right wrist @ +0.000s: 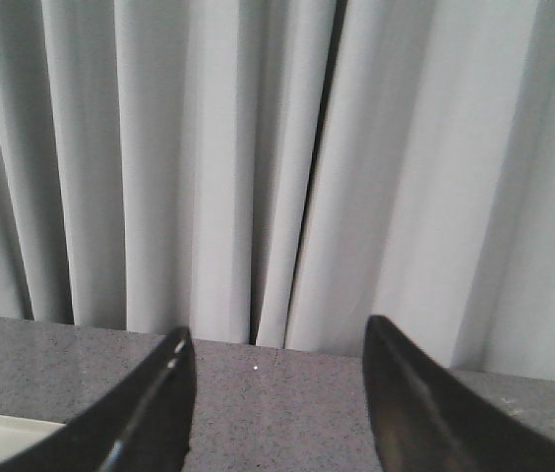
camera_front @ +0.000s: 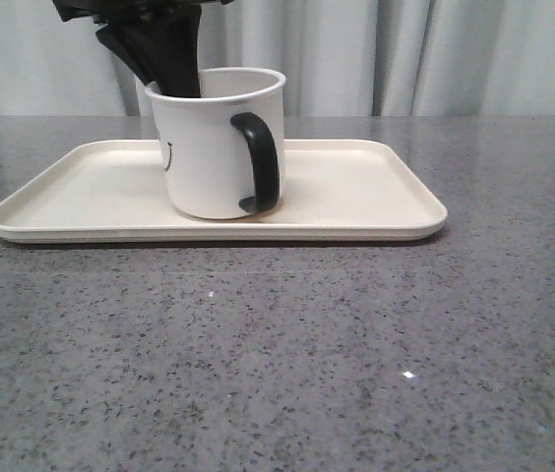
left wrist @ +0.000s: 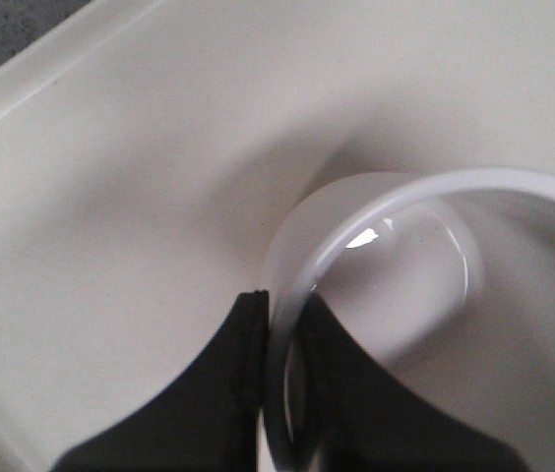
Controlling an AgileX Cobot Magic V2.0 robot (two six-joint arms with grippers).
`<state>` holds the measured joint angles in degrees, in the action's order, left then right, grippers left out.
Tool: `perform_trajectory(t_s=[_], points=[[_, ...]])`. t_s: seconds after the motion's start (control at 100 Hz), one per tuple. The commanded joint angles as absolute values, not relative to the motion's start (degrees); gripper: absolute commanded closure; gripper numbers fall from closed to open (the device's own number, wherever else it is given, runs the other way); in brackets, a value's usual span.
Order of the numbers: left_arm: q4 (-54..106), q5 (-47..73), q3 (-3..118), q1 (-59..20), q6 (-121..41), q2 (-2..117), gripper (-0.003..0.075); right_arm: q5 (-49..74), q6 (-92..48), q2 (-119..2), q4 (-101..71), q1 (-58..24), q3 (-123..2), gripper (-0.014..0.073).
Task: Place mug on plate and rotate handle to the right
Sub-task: 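Lower the held mug onto the cream tray with the left gripper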
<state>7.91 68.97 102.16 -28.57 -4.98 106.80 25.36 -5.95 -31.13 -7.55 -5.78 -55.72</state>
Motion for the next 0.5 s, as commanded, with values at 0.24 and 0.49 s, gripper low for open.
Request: perform_trajectory(t_s=[0.24,0.49], points=[[9.04,68.19,103.97,-29.03,-5.11,104.21,0.0727,21.37,-6.31,-31.87,-7.29,-5.60,-57.37,0.0188],[9.38,69.11,103.97,-29.03,-5.11,104.21,0.0602,21.58,-6.31,-31.87,-7.29,-5.60,-57.37,0.0188]])
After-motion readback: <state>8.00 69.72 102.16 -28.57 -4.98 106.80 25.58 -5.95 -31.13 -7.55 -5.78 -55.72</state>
